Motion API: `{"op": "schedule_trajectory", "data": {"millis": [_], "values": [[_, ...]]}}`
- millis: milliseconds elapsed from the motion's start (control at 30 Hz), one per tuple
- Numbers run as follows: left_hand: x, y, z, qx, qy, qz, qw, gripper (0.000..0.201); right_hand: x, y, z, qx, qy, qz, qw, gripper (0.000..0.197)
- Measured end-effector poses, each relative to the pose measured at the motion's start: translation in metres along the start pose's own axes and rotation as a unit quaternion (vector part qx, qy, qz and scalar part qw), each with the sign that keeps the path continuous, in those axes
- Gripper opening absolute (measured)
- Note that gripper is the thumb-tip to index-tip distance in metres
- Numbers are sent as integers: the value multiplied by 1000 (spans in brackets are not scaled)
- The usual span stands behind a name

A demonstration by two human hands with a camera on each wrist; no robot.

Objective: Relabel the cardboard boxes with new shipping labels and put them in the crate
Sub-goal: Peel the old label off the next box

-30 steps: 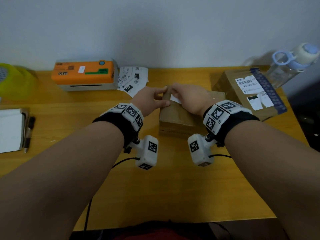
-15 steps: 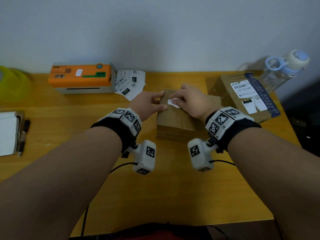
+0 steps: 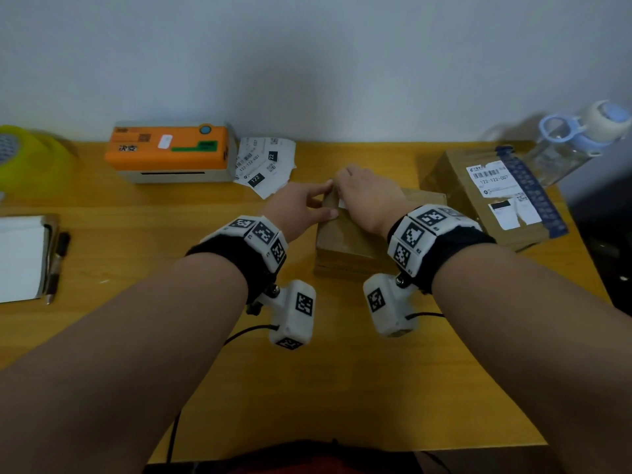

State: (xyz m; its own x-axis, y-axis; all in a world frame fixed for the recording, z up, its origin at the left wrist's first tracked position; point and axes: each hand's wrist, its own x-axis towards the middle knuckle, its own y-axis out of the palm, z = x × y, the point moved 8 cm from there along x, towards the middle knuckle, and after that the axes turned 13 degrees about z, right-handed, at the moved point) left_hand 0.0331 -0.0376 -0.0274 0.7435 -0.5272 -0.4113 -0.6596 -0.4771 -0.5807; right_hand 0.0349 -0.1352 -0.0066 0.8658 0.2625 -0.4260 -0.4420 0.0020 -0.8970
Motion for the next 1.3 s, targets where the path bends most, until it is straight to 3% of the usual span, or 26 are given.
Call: {"op": "schedule_trajectory", "data": {"millis": [100,200,267,300,367,567,933,1200,1300], "values": [[0,-1,0,17,-5,1,1000,60,1,2,-4,9,-32,59,998,19],[0,-1,2,13,-15,1,1000,61,-2,0,-17,90,-39,46,994,4],[-1,-1,2,15,-18,0,1000,61,-8,-1,-28,183,-33,19,982,11],[-1,0,2,14,-18,-2,1000,61,-11,-2,-30,203,-39,14,978,24],[-1,1,2,7,-16,-6,1000,61,-15,0,-26,177,-61,21,982,43],[0,1,1,19,-22,-5,1000,61,-19,-5,-17,136,-51,-49,988,21],[1,-2,-2,90,-42,-13,995,59,-36,-17,-23,65,-45,-132,988,10],[0,-3,-4,118,-65,-12,991,59,-59,-16,-36,86,-17,-137,987,9],[-1,-2,-8,151,-67,-1,986,68,-68,-16,-40,95,-8,-152,984,9]]}}
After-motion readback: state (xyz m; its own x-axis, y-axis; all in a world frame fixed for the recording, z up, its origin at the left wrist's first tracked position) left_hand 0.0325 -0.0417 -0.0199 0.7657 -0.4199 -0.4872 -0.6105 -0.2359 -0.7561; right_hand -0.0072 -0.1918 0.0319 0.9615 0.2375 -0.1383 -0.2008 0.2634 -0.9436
